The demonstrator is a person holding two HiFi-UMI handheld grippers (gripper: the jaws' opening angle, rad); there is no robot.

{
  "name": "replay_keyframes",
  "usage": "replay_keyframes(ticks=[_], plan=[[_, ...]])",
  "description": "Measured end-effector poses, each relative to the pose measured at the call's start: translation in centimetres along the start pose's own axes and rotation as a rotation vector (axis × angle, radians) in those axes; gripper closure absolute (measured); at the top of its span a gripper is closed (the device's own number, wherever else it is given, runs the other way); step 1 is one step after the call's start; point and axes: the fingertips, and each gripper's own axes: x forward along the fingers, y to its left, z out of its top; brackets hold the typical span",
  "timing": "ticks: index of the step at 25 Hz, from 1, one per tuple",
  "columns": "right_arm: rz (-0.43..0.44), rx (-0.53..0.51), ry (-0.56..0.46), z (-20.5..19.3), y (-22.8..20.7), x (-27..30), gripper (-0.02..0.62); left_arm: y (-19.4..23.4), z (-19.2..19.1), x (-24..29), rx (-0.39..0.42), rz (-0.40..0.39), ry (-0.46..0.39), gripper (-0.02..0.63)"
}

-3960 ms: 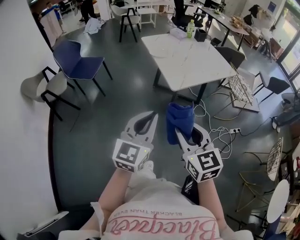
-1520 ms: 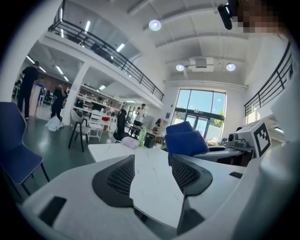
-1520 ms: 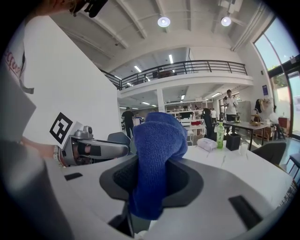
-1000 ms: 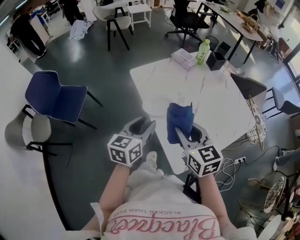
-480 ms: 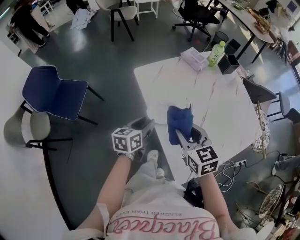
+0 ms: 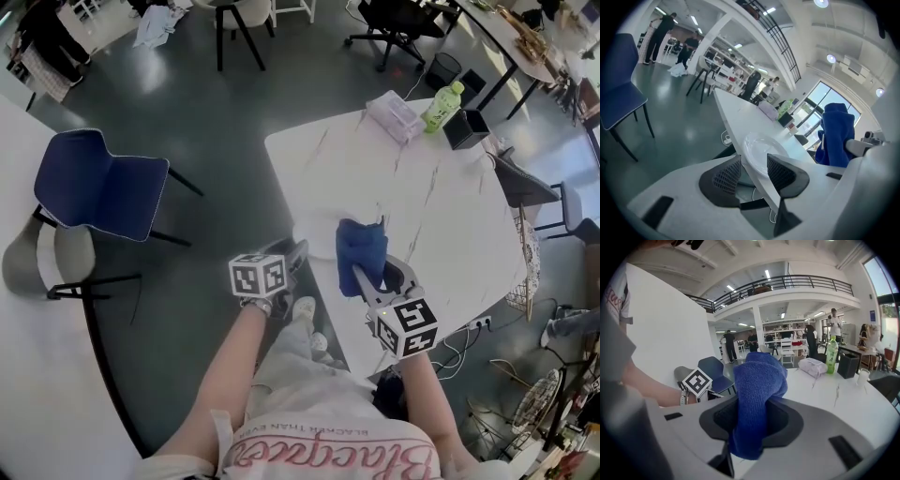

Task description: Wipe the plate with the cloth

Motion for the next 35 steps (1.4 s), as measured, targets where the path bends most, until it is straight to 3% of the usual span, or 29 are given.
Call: replay_keyframes(ticks=[4, 8, 12, 18, 26, 35], plan=[[0.006, 0.009, 0.024, -1.0, -0.3, 0.8, 0.472, 0.9, 0.7, 1.4, -0.028, -0.001, -0.014, 0.440], [0.011, 0.011, 0.034, -1.1, -0.2, 1.2, 0.472, 1.6, 0.9, 1.8, -0.022, 0.028, -0.004, 0.514], [0.012, 0.011, 0.039, -1.2, -0.4, 1.3, 0.472, 1.4, 0.9, 2.1, -0.033, 0.016, 0.017, 0.534], [0.007, 0.004, 0.034, -1.1, -0.5, 1.1, 0.472, 1.3, 1.2, 1.4, -0.101, 0.002, 0.013, 0.562], [-0.009, 0.002, 0.007, -0.4, -0.5, -0.2, 0.472, -1.0, 2.3, -0.3, -0.231, -0.097, -0.084, 0.586], [-0.030, -0.024, -0.046, 0.7, 0.2, -3.1, 0.472, -3.5, 2.7, -2.5, -0.184, -0.130, -0.131, 0.588]])
